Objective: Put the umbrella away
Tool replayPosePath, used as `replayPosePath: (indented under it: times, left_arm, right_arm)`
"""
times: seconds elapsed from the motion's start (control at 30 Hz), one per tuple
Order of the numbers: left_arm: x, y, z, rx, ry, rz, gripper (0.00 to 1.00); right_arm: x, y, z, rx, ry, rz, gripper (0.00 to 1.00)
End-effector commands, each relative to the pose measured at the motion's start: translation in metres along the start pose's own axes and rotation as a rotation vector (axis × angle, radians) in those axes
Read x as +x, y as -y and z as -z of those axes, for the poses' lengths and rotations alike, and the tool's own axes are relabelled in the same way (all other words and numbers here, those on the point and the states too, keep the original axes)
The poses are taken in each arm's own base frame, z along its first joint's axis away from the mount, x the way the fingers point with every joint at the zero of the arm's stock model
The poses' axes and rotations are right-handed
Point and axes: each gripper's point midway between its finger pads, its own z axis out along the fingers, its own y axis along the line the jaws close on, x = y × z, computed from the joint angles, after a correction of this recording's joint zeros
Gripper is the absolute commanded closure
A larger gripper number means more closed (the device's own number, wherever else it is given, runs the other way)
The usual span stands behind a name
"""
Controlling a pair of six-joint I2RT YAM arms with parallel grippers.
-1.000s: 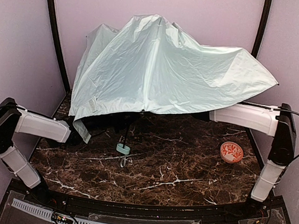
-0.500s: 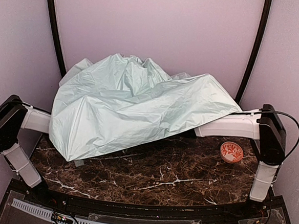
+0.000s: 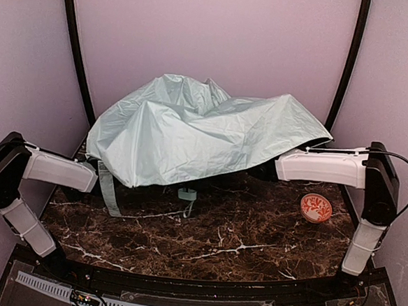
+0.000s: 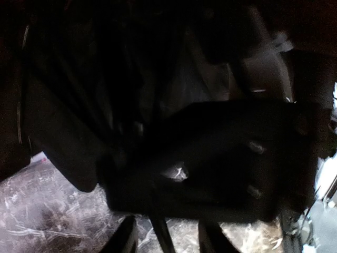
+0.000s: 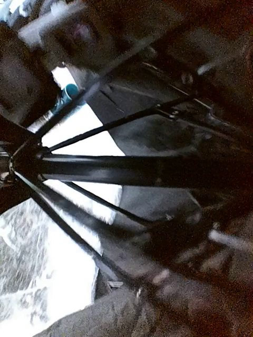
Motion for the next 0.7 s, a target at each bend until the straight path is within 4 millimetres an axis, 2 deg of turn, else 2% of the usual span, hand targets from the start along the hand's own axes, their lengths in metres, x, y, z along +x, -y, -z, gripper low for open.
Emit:
replayPosePath:
  times: [0.0, 0.13, 0.2, 0.3, 0.43, 0.5, 0.57, 0.63, 0.67]
  left_arm:
    - [0.016, 0.02, 0.009, 0.037, -0.135, -0.037, 0.51]
    - [0.062, 0.033, 0.022, 0.057, -0.346, -0.082, 0.49]
    - [0.077, 0.046, 0.03, 0.09, -0.421, -0.125, 0.49]
    - [0.088, 0.069, 0.042, 0.159, -0.495, -0.195, 0.49]
    - [0.084, 0.098, 0.062, 0.269, -0.529, -0.214, 0.5]
    - [0.081, 0.107, 0.076, 0.305, -0.538, -0.237, 0.49]
    - [0.075, 0.108, 0.088, 0.287, -0.523, -0.268, 0.48]
    - [0.066, 0.104, 0.098, 0.232, -0.488, -0.308, 0.46]
    - [0.059, 0.099, 0.101, 0.185, -0.466, -0.325, 0.45]
  right_arm:
    - [-0.084, 0.022, 0.031, 0.064, 0.208, -0.041, 0.92]
    - [-0.142, 0.047, 0.063, 0.144, 0.359, 0.004, 0.94]
    - [-0.162, 0.063, 0.076, 0.19, 0.405, 0.027, 0.95]
    - [-0.191, 0.094, 0.097, 0.264, 0.487, 0.043, 0.96]
    - [-0.226, 0.137, 0.127, 0.387, 0.602, 0.059, 0.97]
    - [-0.239, 0.151, 0.142, 0.413, 0.649, 0.084, 0.98]
    - [-0.247, 0.159, 0.153, 0.424, 0.67, 0.125, 0.98]
    - [-0.248, 0.162, 0.155, 0.408, 0.653, 0.184, 0.98]
    - [-0.252, 0.157, 0.159, 0.387, 0.647, 0.214, 0.97]
